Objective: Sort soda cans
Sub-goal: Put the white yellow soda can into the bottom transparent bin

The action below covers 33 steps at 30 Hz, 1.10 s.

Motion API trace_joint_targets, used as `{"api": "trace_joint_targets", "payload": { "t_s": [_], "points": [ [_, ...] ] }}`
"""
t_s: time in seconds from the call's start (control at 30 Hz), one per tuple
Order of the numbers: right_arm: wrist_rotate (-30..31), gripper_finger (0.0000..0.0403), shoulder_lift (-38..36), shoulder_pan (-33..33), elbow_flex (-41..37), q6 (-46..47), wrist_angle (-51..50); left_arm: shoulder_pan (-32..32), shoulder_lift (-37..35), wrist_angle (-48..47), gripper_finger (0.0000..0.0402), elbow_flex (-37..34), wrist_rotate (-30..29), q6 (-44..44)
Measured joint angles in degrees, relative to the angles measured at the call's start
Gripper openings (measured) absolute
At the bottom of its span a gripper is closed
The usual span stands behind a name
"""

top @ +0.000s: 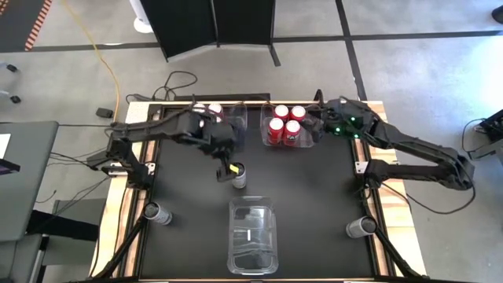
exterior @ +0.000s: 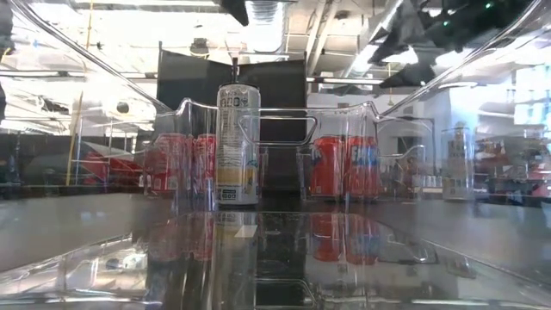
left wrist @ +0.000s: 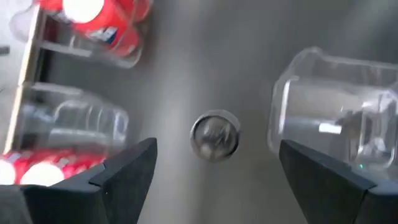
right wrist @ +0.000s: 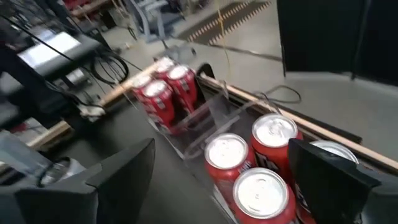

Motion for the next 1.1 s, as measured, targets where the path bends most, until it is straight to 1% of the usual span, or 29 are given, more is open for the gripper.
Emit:
{"api": "trace_joint_targets", "payload": {
  "t_s": [0.1,0.2,0.27,0.37,0.5,0.77,0.97,1.1],
  "points": [
    [0.0,0.0378,-1.8,1.1,0.0,0.3,0.7,-1.4,0.0,7.2,0.0334,-6.0,0.0,-1.1],
    [-0.2,0.0378,-2.2,2.5,0.0,1.1,0.8,-1.8,0.1,12.4,0.0334,-11.6,0.0,-1.7],
    [-0.2,0.0378,-2.3,3.7,0.0,1.2,0.1,-1.8,0.1,14.6,0.0334,-14.4,0.0,-2.3],
    [-0.2,0.0378,-2.3,5.6,0.0,1.5,-0.3,-1.4,0.1,15.2,0.0335,-17.5,0.7,-2.7],
    [-0.2,0.0378,-2.3,7.5,0.0,1.6,-1.8,-0.6,0.0,15.8,0.0347,-20.9,2.3,-4.0],
    [-0.2,0.0378,-2.3,9.1,0.0,1.8,-2.4,0.9,0.0,19.7,0.0396,-25.7,2.4,-4.2],
    [-0.2,0.0378,-2.3,9.1,0.0,2.1,-2.8,2.0,0.1,22.1,0.0390,-27.8,1.7,-6.1],
    [-0.2,0.0378,-2.3,9.1,0.0,2.7,-2.8,2.4,0.0,22.4,0.0364,-29.1,1.6,-7.3]
  ]
}}
